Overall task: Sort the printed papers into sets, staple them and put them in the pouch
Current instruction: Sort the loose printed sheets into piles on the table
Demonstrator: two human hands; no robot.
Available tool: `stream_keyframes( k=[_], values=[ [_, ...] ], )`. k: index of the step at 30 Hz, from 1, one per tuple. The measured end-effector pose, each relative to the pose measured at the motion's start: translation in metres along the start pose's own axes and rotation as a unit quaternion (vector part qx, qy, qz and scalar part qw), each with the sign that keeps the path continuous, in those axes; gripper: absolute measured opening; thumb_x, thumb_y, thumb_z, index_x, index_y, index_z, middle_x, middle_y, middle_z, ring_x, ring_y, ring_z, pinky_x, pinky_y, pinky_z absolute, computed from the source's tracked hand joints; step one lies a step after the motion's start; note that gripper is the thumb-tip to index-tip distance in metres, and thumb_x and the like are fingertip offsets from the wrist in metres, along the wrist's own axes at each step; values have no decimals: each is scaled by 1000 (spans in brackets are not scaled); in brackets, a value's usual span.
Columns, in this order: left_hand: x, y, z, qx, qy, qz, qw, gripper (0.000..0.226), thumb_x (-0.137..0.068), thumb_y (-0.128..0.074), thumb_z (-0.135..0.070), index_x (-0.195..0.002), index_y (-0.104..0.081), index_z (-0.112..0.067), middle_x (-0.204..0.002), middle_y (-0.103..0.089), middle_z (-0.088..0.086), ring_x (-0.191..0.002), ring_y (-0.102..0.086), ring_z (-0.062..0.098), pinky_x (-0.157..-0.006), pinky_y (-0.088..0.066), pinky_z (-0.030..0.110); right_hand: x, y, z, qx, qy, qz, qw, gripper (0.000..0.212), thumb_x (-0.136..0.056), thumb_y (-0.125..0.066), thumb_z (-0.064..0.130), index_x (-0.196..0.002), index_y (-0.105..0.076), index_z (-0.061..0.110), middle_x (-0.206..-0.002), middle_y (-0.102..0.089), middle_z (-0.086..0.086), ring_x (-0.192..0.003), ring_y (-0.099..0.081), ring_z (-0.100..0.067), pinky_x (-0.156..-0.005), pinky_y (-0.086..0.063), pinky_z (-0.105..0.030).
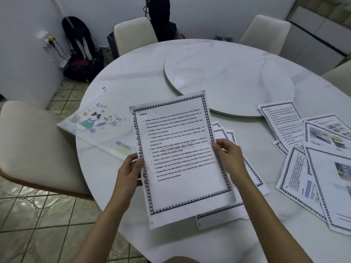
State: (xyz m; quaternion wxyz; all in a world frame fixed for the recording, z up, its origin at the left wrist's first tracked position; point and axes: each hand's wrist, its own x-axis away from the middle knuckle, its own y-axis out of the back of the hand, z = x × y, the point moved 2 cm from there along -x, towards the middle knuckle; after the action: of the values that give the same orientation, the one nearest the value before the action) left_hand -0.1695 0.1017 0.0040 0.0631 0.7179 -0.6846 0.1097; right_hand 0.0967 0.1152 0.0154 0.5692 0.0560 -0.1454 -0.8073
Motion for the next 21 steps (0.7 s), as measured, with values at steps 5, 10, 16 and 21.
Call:
stream_keyframes(
  k=[5,10,16,21],
  values=[
    [2,8,7,-12,29,30,999,18,-96,-44,-11,-99,-60,-17,-76,-55,6,-48,-56,13,-45,-48,23,-11,39,-21,76,-24,-51,996,11,-89,-58,18,-91,-67,13,-91,-69,-4,-86,-64,-20,-81,-49,-32],
    [1,8,12,-26,50,28,998,18,-97,-44,-12,-98,-60,-17,-78,-57,7,-51,-58,14,-48,-49,22,-11,61,-40,146,-44,-61,986,17,-91,-57,16,-99,-66,5,-89,-65,-4,-86,-58,-18,-79,-39,-27],
    [-3,-1,20,-60,92,45,993,19,-98,-42,-14,-100,-60,-19,-87,-64,7,-65,-62,20,-57,-52,25,-17,68,-64,243,-47,-91,965,23,-89,-58,12,-109,-63,4,-108,-61,-15,-90,-55,-20,-80,-37,-25],
    [-16,-19,26,-96,135,78,983,21,-98,-42,-18,-113,-57,-15,-97,-66,4,-75,-62,21,-64,-51,25,-24,66,-70,383,-113,-83,913,42,-91,-56,26,-128,-51,7,-131,-43,-20,-122,-38,-37,-99,-33,-45]
  ],
)
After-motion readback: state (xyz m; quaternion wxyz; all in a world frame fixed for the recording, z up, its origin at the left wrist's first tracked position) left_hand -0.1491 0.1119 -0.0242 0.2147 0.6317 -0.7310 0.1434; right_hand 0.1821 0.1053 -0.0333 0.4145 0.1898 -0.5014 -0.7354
